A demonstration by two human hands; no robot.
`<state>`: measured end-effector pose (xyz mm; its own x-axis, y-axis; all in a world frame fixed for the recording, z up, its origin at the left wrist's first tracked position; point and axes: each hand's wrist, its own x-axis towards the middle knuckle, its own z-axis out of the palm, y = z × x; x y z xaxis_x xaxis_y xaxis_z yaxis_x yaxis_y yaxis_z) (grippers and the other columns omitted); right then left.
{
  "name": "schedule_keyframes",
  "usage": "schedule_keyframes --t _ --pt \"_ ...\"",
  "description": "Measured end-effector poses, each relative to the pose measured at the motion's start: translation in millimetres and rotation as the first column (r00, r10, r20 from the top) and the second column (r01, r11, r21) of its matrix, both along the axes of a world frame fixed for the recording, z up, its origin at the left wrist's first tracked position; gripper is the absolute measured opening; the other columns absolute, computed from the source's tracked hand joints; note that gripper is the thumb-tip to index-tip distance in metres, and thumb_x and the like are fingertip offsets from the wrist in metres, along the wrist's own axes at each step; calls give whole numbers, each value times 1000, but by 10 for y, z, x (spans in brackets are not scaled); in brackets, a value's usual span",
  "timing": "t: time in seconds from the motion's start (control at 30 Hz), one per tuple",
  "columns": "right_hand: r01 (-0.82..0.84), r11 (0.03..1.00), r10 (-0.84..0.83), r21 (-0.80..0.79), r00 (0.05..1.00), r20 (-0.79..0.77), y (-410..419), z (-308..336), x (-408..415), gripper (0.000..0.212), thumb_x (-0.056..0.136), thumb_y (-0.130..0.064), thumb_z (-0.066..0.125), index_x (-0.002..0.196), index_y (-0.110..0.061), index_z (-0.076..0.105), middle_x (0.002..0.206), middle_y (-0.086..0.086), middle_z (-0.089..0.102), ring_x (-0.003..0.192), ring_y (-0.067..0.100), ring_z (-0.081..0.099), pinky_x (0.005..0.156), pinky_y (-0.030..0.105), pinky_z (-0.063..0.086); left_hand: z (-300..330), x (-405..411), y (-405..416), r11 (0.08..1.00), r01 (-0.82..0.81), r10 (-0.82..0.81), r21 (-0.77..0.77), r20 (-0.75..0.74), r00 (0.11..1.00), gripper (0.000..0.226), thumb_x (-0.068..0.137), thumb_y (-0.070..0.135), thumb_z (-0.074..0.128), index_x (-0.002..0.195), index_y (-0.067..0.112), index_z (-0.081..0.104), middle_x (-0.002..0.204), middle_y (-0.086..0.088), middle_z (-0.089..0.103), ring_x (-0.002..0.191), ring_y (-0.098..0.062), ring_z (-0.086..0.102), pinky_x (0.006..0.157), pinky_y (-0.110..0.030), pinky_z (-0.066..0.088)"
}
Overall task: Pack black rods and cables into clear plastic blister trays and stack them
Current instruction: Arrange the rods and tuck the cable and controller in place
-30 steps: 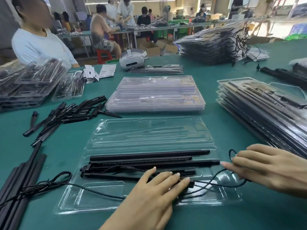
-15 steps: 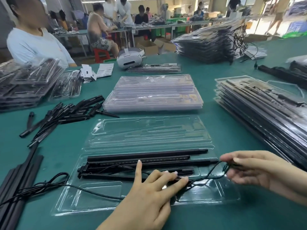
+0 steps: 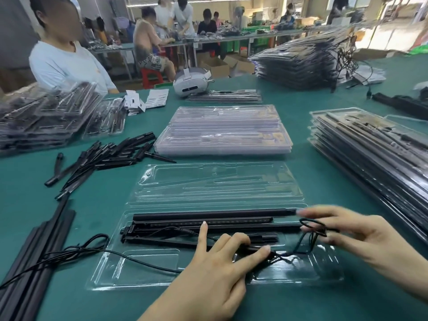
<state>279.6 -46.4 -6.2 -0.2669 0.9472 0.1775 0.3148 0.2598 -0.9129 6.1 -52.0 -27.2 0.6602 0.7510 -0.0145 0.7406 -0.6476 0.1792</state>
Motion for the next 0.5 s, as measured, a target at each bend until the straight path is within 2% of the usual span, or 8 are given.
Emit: schedule_keyframes --t 0.1,0.17,0.2,0.23,0.3,0.37,0.43,0.5 --pt "-103 989 88 -105 986 -142 -54 31 -122 18 72 -24 68 85 -28 80 75 8 74 68 17 70 69 18 54 -14 -10 -28 995 36 -31 89 -51 998 57 82 30 35 137 37 49 115 7 56 95 -3 55 96 -62 41" --pt "-108 984 92 -142 989 -112 -71 -16 -187 18 74 -45 70 88 -36 77 67 7 72 55 15 64 54 23 53 -16 -9 -52 993 34 -31 114 -33 999 56 79 31 38 132 37 54 108 11 59 91 1 54 90 -55 49" --pt "-81 989 78 -122 997 -28 -76 -48 -198 20 75 -50 69 90 -40 75 70 4 72 54 13 63 50 24 52 -18 -13 -50 992 31 -27 121 -36 999 56 79 31 37 132 38 53 109 11 58 92 1 54 91 -56 48" --pt "-70 997 72 -28 991 116 -81 -70 -199 19 81 -53 64 94 -43 73 74 -3 72 57 8 63 51 24 52 -15 -11 -45 994 17 -12 104 -49 999 57 80 31 35 134 39 50 114 10 56 96 0 53 96 -60 42" --pt "-147 970 47 191 893 447 -75 -101 -190 26 91 -61 47 105 -48 65 80 -19 63 66 -2 59 58 19 49 10 7 -23 1000 -3 4 20 -27 1000 62 84 33 21 144 46 30 130 8 40 115 -2 39 112 -64 7" --pt "-209 943 11 260 798 602 -77 -107 -192 32 92 -62 38 107 -49 62 78 -21 52 65 -6 50 57 17 45 -3 6 -23 996 -26 29 -84 36 999 59 89 33 16 145 53 13 135 13 28 123 3 22 112 -50 -22" --pt "-230 914 -59 335 740 670 -96 -129 -192 30 93 -54 39 105 -46 66 77 -18 49 62 -6 39 50 16 42 -30 1 -5 992 -46 61 -115 136 989 57 95 27 29 144 54 17 129 21 30 121 13 17 111 -43 -26" --pt "-222 879 -150 422 710 688 -115 -171 -200 30 91 -50 42 101 -45 70 82 -15 52 65 -4 36 48 16 40 -31 -4 11 984 -72 111 -162 245 963 57 96 21 38 142 50 24 119 29 34 121 15 23 114 -40 -22"
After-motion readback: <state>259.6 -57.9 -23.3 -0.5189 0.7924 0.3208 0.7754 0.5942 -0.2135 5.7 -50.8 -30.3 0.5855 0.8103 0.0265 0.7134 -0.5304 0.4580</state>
